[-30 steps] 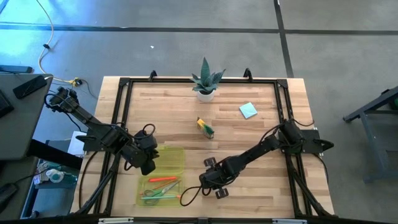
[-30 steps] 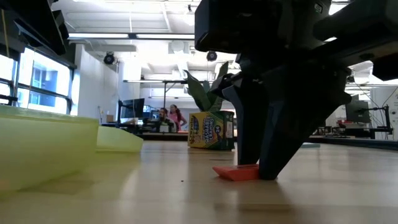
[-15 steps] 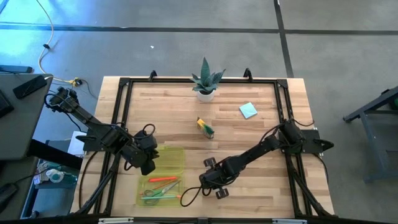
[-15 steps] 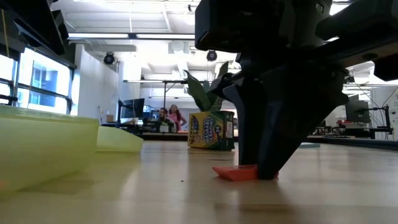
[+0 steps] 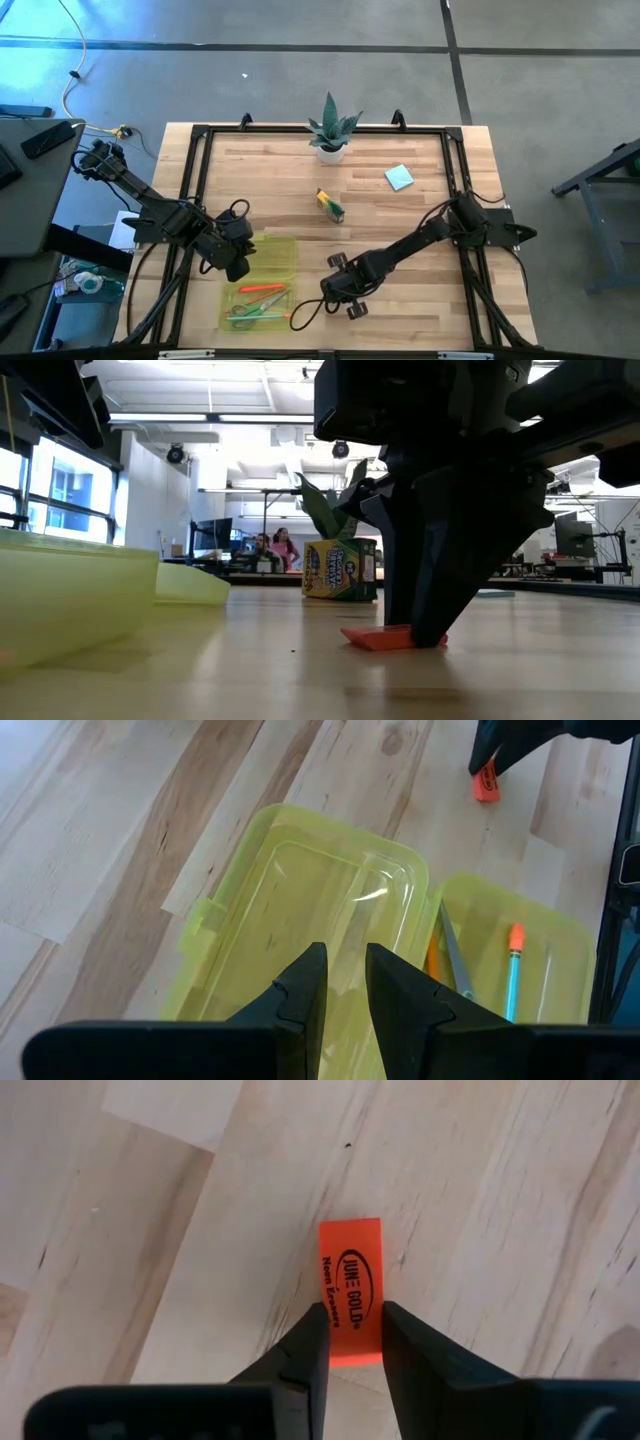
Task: Pack school essentials
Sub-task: Put the orange eraser into the yellow supply box
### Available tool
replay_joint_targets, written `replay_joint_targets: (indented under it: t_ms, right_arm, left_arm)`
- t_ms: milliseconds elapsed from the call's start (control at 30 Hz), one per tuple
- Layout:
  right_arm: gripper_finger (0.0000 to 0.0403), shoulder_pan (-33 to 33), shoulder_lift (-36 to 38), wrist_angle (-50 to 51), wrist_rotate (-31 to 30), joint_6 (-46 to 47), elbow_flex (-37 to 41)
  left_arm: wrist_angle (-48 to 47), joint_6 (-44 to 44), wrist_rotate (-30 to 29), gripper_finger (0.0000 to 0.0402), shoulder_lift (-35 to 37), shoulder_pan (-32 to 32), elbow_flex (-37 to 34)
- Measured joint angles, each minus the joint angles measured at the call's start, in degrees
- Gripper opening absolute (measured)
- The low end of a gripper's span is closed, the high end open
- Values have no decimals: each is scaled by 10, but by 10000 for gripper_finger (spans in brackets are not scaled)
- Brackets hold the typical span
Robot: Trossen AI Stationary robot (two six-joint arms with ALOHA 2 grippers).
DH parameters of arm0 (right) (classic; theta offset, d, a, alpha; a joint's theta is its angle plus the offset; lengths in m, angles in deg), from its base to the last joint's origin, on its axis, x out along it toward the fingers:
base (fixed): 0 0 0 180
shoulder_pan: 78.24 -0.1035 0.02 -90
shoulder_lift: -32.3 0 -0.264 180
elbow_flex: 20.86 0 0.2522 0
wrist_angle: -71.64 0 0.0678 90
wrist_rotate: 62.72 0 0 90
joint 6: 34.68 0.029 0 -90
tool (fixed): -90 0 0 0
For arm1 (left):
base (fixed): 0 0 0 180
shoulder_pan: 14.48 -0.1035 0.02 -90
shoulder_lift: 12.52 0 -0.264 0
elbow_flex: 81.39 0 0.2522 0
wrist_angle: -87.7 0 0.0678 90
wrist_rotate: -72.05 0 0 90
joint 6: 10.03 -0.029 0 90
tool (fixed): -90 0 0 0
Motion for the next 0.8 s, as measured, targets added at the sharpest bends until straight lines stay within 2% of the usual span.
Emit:
replay_joint_targets:
  t_ms: [633, 800]
  right_arm:
    - [69, 0, 36, -73, 16, -14, 1]
    - [69, 0, 51, -136, 16, -18, 0]
  left_arm:
    - [0, -3, 0, 62, 0, 0, 0]
    - [0, -3, 0, 62, 0, 0, 0]
